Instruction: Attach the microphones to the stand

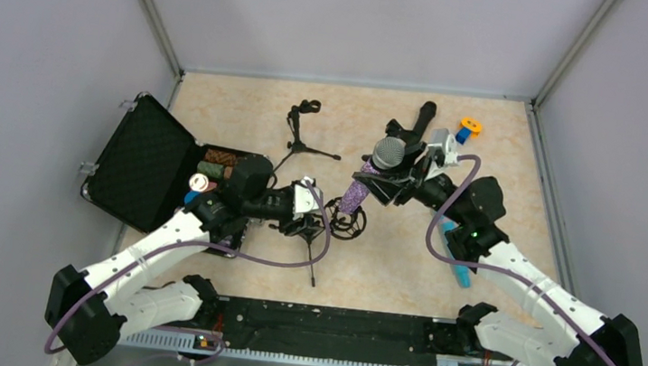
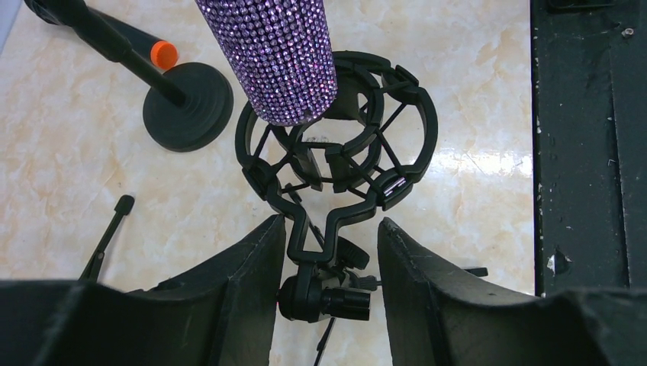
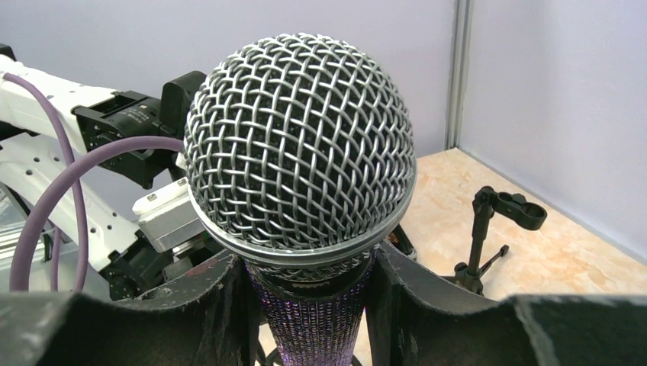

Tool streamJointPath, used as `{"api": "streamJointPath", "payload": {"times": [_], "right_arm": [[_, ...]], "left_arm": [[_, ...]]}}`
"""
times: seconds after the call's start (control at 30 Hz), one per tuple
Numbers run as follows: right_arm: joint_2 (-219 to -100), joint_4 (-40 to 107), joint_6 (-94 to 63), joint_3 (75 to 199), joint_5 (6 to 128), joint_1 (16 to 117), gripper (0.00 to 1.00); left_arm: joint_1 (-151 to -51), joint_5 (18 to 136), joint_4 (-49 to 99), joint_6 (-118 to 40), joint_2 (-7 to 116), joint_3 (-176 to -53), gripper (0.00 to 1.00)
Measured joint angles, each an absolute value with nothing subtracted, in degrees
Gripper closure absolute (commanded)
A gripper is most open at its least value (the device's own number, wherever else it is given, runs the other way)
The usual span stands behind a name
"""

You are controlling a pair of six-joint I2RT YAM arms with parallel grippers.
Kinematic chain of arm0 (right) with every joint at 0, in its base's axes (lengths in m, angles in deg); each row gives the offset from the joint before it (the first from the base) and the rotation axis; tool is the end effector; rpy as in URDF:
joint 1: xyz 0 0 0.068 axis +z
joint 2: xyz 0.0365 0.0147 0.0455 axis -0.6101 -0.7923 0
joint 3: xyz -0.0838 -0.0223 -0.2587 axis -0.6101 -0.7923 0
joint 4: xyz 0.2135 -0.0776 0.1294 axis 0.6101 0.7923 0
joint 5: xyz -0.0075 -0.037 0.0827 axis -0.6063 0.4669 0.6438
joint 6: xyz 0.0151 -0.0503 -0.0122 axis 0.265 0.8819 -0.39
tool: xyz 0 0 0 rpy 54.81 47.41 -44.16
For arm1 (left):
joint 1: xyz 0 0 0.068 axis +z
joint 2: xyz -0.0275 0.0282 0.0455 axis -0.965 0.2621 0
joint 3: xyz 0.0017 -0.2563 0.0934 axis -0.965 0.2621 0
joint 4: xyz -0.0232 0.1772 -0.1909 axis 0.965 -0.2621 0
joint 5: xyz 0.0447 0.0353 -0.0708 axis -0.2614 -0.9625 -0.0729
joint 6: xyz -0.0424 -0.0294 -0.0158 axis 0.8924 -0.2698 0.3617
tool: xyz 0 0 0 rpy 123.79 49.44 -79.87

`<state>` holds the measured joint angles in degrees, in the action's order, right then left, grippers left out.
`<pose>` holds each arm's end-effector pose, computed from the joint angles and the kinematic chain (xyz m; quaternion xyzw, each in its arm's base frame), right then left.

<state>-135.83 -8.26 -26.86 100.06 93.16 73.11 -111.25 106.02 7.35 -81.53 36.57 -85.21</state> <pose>0.1713 0.1466 0.3538 -0.3192 0.4895 0.5031 0.6367 0.1629 -0.1470 0.2823 0.5907 0.5907 -0.2971 0.4625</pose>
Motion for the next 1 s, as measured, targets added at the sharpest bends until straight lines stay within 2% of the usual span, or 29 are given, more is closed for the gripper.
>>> {"api": "streamJointPath", "payload": {"times": [1.0], "right_arm": [[-134.8, -7.0, -28.4, 97.8, 93.5, 73.7, 1.00]], "left_arm": [[-111.3, 105.8, 7.4, -81.6, 36.6, -85.3, 0.53]]}}
